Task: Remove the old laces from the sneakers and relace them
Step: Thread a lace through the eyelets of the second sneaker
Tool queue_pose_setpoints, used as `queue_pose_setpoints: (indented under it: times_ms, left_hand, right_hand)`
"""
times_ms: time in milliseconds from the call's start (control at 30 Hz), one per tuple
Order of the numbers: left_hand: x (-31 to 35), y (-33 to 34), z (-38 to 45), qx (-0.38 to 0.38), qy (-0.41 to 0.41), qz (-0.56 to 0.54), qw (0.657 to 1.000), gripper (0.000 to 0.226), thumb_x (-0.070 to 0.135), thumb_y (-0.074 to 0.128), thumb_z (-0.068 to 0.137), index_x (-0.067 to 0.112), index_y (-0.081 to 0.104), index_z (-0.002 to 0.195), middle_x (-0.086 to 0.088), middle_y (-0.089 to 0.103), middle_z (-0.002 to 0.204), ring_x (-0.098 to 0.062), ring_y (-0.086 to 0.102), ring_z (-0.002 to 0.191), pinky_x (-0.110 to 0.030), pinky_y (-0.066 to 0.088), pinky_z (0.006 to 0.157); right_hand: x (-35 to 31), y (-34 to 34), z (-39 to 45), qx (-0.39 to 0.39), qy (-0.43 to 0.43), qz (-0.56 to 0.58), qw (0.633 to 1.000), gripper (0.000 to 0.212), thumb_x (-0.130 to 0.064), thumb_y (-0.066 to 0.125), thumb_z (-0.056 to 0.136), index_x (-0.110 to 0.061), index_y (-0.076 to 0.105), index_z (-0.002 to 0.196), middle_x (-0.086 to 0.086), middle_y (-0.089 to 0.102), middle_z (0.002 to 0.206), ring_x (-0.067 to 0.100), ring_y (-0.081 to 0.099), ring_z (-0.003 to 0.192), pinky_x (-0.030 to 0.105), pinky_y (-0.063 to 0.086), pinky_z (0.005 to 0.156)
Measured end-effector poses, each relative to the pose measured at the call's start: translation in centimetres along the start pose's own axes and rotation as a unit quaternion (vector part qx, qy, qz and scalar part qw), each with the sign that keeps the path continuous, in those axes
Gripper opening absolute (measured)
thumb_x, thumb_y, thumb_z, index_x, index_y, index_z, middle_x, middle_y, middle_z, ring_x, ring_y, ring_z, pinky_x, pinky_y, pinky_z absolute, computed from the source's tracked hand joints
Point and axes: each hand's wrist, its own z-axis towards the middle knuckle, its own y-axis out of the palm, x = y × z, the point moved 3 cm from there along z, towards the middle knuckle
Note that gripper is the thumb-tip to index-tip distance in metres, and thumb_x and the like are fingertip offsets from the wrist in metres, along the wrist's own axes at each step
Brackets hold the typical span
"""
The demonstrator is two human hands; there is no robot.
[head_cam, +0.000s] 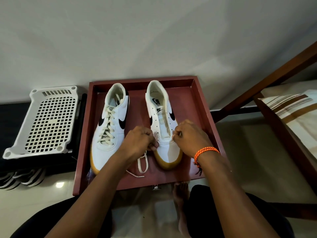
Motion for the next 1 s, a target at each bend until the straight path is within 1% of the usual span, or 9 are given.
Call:
queue_pose_setpoints:
  times_ms: [67, 200, 300, 433, 600, 733, 800, 900, 1000]
  left_hand:
    - [0.2, 0.3, -0.2, -0.036, -0.013, -0.052, 0.998, 0.028, -0.001, 0.055, 0.102, -0.003, 0.073, 0.081, -0.015, 0.081, 0.087, -0.032, 0.078, 0.082, -0.040, 0.061, 0.082]
    - [0.5, 0.8, -1.7, -0.023, 0.000, -0.089, 0.996, 0.035, 0.018, 0.051, 0.113, 0.007, 0.065, 0.083, -0.014, 0.078, 0.085, -0.028, 0.073, 0.069, -0.030, 0.057, 0.067]
    - [1.1, 0.7, -3.6, 0.003, 0.023, -0.100, 0.995, 0.035, 0.020, 0.048, 0.114, 0.003, 0.060, 0.085, -0.012, 0.075, 0.079, -0.025, 0.067, 0.058, -0.025, 0.047, 0.054]
    - [3.4, -0.9, -7.0, 0.055, 0.070, -0.137, 0.987, 0.039, 0.018, 0.049, 0.113, 0.002, 0.065, 0.082, -0.010, 0.073, 0.078, -0.024, 0.064, 0.060, -0.042, 0.049, 0.066]
    - [7.9, -3.1, -11.6, 0.085, 0.133, -0.149, 0.976, 0.037, 0.019, 0.053, 0.112, 0.000, 0.070, 0.086, -0.014, 0.075, 0.084, -0.023, 0.066, 0.072, -0.041, 0.054, 0.078]
    - [12.5, -4.4, -15.3, 0.091, 0.188, -0.144, 0.967, 0.035, 0.013, 0.052, 0.112, -0.008, 0.070, 0.091, -0.015, 0.076, 0.086, -0.015, 0.067, 0.067, -0.019, 0.052, 0.064]
    - [14.8, -5.0, -17.2, 0.110, 0.217, -0.139, 0.960, 0.034, 0.014, 0.054, 0.111, -0.008, 0.072, 0.093, -0.017, 0.077, 0.087, -0.013, 0.069, 0.066, -0.014, 0.048, 0.060]
    - [17.7, -5.9, -19.5, 0.130, 0.245, -0.159, 0.947, 0.031, 0.015, 0.058, 0.109, 0.002, 0.077, 0.087, -0.012, 0.079, 0.086, -0.033, 0.078, 0.086, -0.035, 0.062, 0.080]
    - [20.5, -7.0, -21.9, 0.147, 0.265, -0.188, 0.934, 0.031, 0.009, 0.057, 0.108, 0.001, 0.077, 0.087, -0.009, 0.080, 0.086, -0.028, 0.078, 0.084, -0.037, 0.062, 0.083]
  right_hand:
    - [0.2, 0.3, 0.2, 0.006, 0.008, -0.010, 1.000, 0.032, -0.026, 0.059, 0.101, -0.029, 0.056, 0.069, -0.004, 0.059, 0.110, 0.020, 0.063, 0.088, 0.034, 0.052, 0.070]
    - [-0.2, 0.0, -0.3, 0.012, 0.021, -0.024, 0.999, 0.024, -0.029, 0.057, 0.102, -0.023, 0.063, 0.080, -0.001, 0.063, 0.113, 0.026, 0.065, 0.099, 0.031, 0.043, 0.072]
    - [-1.4, -0.2, -1.5, 0.002, 0.024, -0.004, 1.000, 0.025, -0.025, 0.058, 0.099, -0.018, 0.066, 0.076, 0.003, 0.066, 0.106, 0.029, 0.066, 0.098, 0.034, 0.049, 0.074]
    - [-2.2, -2.2, -3.6, -0.015, 0.042, 0.138, 0.989, 0.028, -0.021, 0.059, 0.085, -0.013, 0.063, 0.058, 0.009, 0.070, 0.082, 0.029, 0.067, 0.081, 0.051, 0.059, 0.075]
    - [-4.0, -7.9, -7.0, -0.015, 0.071, 0.292, 0.954, 0.031, -0.011, 0.062, 0.090, -0.011, 0.073, 0.061, 0.028, 0.073, 0.103, 0.046, 0.066, 0.105, 0.051, 0.053, 0.094]
    - [-6.4, -12.7, -9.0, 0.001, 0.035, 0.336, 0.941, 0.032, -0.021, 0.062, 0.091, -0.013, 0.076, 0.062, 0.007, 0.080, 0.100, 0.025, 0.073, 0.108, 0.042, 0.053, 0.102]
    - [-7.9, -15.4, -9.9, 0.011, 0.009, 0.361, 0.932, 0.037, -0.015, 0.060, 0.094, -0.014, 0.075, 0.060, -0.003, 0.082, 0.096, 0.013, 0.074, 0.104, 0.039, 0.053, 0.102]
    - [-10.4, -19.4, -11.5, 0.028, -0.030, 0.381, 0.924, 0.037, -0.012, 0.060, 0.095, -0.012, 0.076, 0.062, -0.006, 0.082, 0.093, 0.009, 0.074, 0.099, 0.036, 0.052, 0.096]
    - [-12.8, -23.2, -13.4, 0.045, -0.065, 0.411, 0.908, 0.034, -0.013, 0.059, 0.096, -0.008, 0.077, 0.067, -0.001, 0.082, 0.094, 0.014, 0.076, 0.098, 0.046, 0.055, 0.104]
